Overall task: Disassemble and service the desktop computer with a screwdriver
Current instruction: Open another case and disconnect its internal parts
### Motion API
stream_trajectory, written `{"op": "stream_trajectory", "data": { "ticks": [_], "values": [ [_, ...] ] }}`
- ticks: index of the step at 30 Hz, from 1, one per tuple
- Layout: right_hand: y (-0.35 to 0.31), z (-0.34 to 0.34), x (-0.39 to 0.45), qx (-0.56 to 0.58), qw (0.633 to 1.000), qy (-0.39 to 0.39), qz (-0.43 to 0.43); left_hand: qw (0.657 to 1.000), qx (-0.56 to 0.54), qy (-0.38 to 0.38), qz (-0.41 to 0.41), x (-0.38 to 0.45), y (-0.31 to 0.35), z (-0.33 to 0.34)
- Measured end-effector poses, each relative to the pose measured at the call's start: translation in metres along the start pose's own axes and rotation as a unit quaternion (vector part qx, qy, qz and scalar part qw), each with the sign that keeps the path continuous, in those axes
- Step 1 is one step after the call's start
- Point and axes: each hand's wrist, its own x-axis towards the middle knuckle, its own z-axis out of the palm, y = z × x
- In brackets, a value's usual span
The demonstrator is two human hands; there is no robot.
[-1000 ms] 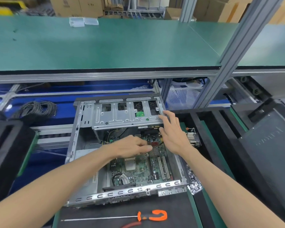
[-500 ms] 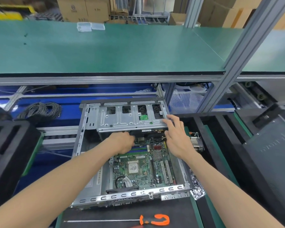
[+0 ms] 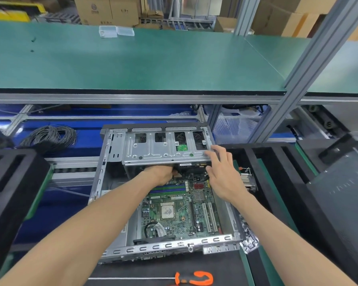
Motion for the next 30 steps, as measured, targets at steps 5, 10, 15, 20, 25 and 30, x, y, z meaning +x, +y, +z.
{"op": "stream_trajectory", "data": {
  "ticks": [5, 10, 15, 20, 25, 30],
  "values": [
    [-0.001, 0.002, -0.001, -0.060, 0.998, 0.010, -0.020, 0.989, 0.106, -0.018, 0.100, 0.022, 0.001, 0.001],
    [-0.005, 0.000, -0.002, -0.102, 0.994, 0.015, -0.023, 0.988, 0.002, 0.024, 0.153, 0.010, 0.001, 0.007],
    [-0.005, 0.000, -0.001, -0.109, 0.994, 0.001, -0.018, 0.951, 0.004, 0.053, 0.304, -0.026, 0.009, 0.011],
    [-0.005, -0.001, -0.001, -0.106, 0.994, -0.004, -0.017, 0.900, 0.069, -0.030, 0.428, -0.051, 0.025, 0.030],
    [-0.006, -0.001, 0.000, -0.115, 0.993, -0.010, -0.014, 0.879, 0.177, -0.040, 0.440, -0.056, 0.030, 0.051],
    [-0.006, -0.001, 0.000, -0.114, 0.993, -0.012, -0.014, 0.880, 0.234, -0.040, 0.412, -0.057, 0.037, 0.061]
  ]
}}
